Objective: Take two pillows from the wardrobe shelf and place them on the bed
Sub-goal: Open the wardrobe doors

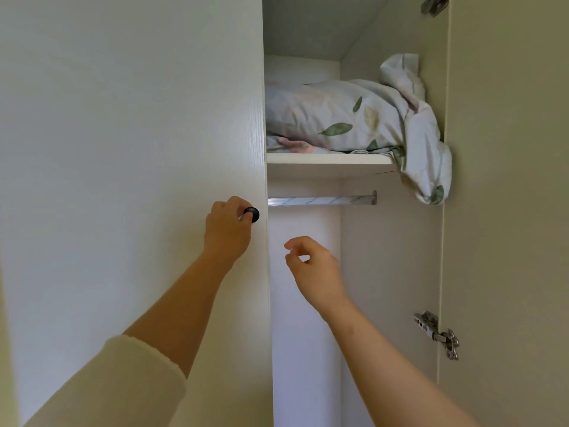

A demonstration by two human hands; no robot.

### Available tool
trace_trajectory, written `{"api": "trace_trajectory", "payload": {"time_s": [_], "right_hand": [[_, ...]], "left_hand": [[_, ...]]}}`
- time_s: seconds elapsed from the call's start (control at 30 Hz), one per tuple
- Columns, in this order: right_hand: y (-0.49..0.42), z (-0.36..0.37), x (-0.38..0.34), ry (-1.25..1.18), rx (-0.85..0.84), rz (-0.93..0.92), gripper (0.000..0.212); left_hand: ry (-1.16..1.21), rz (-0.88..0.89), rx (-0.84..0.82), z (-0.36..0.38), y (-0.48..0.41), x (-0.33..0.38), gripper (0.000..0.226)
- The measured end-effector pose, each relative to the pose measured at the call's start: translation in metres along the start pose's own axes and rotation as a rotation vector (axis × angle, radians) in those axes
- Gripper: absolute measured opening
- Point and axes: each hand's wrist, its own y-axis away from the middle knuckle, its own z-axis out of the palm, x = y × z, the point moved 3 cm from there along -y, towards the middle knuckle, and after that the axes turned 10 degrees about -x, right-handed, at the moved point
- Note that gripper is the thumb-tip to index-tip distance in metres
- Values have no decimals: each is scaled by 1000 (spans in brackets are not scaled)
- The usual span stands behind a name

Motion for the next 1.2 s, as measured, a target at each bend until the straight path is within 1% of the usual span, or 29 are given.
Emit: {"api": "trace_trajectory", "payload": {"time_s": [0.17,0.33,0.47,0.57,0.67,0.73,0.8,0.87,0.93,1.1,1.2], "right_hand": [[6,2,-1,-144,-27,8,24],[24,13,-13,-348,-93,0,22],[44,27,-37,-464,-238,-83,24],[64,31,-59,-563,-335,-169,38],[82,31,-75,-610,-439,-252,47],[89,36,-82,-658,-495,-291,41],[91,36,-84,-648,-517,-327,33],[108,61,-109,-701,-664,-384,31],[110,70,-113,-716,-619,-409,26],[123,108,-140,-793,-726,-457,15],[131,133,-160,-817,-784,-483,19]], "left_hand": [[87,72,16,-16,32,13,8],[205,82,47,-45,78,32,20],[309,41,34,-67,112,40,22],[377,20,24,-82,131,44,8],[458,36,54,-93,148,45,6],[494,59,64,-105,161,47,12],[557,96,37,-109,168,49,12],[518,90,144,-144,195,43,12],[549,92,114,-154,199,44,12],[534,76,200,-193,225,33,16],[549,65,227,-214,242,30,19]]}}
